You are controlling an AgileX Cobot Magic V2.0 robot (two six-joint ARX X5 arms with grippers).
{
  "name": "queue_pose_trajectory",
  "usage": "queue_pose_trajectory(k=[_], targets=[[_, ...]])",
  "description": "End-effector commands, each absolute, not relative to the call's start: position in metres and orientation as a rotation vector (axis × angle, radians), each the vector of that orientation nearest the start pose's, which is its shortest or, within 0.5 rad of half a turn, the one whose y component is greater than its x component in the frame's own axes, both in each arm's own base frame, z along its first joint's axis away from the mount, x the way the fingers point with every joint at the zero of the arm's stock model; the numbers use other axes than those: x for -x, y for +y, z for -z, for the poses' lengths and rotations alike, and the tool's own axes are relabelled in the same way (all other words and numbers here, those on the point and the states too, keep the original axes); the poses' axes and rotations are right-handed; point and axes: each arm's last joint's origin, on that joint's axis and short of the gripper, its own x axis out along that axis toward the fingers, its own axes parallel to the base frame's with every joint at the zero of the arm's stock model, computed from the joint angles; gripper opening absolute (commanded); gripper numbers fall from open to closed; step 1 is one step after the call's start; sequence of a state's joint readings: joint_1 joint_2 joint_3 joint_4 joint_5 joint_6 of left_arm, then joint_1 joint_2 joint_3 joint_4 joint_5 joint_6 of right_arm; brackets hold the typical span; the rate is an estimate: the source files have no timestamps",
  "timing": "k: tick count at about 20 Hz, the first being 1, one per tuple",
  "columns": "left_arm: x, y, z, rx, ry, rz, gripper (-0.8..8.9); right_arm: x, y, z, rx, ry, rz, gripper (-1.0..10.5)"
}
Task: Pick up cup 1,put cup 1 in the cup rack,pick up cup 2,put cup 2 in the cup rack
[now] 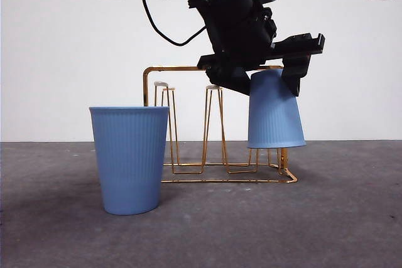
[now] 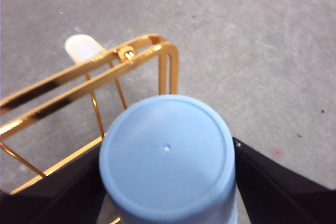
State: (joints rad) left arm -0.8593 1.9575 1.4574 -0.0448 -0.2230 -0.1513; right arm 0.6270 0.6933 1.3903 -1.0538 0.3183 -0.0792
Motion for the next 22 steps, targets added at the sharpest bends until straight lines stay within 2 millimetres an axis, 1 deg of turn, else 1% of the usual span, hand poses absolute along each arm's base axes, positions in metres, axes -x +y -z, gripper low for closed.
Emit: queue_pose_trajectory(k=[1,4,6,13,17,20,22], targets=[[-0.294,-0.332,-0.214,-0.126,0.63,0.58,3.87,-0.05,0.025,-0.442,0.243,0.302,-0.315,2.2],[-0.293,-0.329,-0.213,-0.131,0.677,0.58,3.87,-0.05,0.025,-0.442,0.242,0.302,-0.315,2.2],[-0.293,-0.329,-0.216,-0.142,0.696,0.575,3.87,-0.05,0.025,-0.442,0.243,0.302,-0.316,2.2],[-0.295,-0.332,-0.243,-0.163,0.743,0.58,3.87,-0.05,0.025,-0.442,0.243,0.302,-0.316,2.2],[-0.296,-0.332,-0.255,-0.154,0.761,0.606,3.86,-0.05,0.025,-0.442,0.244,0.302,-0.316,2.2],[-0.293,-0.332,-0.254,-0.122,0.82,0.673,3.83,-0.05,0.025,-0.442,0.244,0.302,-0.316,2.2],[-0.293,-0.329,-0.251,-0.112,0.872,0.664,3.81,-0.05,0.025,-0.442,0.244,0.302,-0.316,2.2]])
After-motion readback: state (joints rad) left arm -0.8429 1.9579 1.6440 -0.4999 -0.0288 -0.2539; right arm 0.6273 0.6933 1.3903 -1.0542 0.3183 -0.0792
